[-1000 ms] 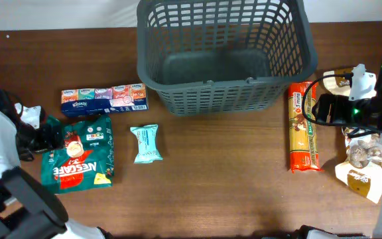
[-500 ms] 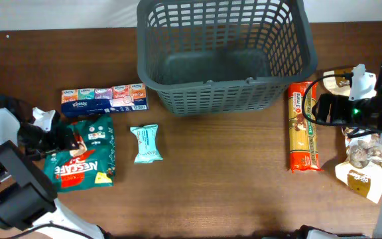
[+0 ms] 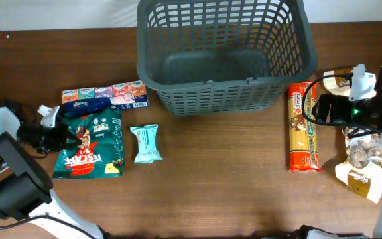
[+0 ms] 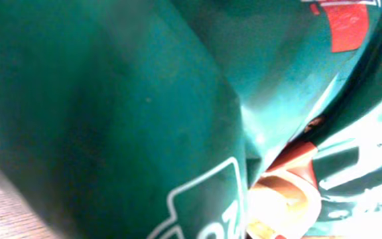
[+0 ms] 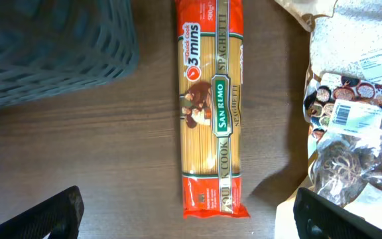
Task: Pack container
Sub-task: 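Move the left gripper over the green Nescafé pouch and grasp it, then lift the green pouch with the left gripper and drop it into the basket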
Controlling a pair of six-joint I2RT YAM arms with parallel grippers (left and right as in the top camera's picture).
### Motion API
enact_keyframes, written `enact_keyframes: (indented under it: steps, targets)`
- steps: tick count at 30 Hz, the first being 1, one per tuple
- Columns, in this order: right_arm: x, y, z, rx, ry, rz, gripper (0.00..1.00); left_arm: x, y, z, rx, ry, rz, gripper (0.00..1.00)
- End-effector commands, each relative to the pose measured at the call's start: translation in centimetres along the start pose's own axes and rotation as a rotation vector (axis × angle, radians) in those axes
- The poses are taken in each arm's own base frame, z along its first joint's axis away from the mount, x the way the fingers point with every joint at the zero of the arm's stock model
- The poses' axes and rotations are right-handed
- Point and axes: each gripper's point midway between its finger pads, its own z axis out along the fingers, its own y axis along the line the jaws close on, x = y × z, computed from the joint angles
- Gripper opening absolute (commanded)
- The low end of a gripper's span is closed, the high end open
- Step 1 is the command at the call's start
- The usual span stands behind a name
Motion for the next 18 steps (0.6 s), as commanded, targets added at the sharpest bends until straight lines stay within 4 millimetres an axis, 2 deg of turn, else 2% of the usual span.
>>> enact_keyframes:
  steps: [1, 5, 9, 18]
  targets:
    - [-0.3, -0.3, -0.4, 0.009, -0.009, 0.006, 0.99, 2.0, 1.8, 3.7, -0.017, 0.116, -0.021, 0.01]
    - [-0.1, -0.3, -0.4, 0.008, 0.001, 0.008, 0.99, 1.1, 1.8, 2.8, -0.028, 0.101, -0.055, 0.02]
    - [0.2, -0.2, -0.4, 0.006, 0.012, 0.010, 0.99, 0.0, 1.1, 0.4, -0.031, 0.094, -0.053, 0.01]
    - [0.6, -0.2, -0.4, 0.005, 0.027, 0.013, 0.99, -3.8, -1.8, -8.6, -0.111, -0.050, 0.009, 0.02]
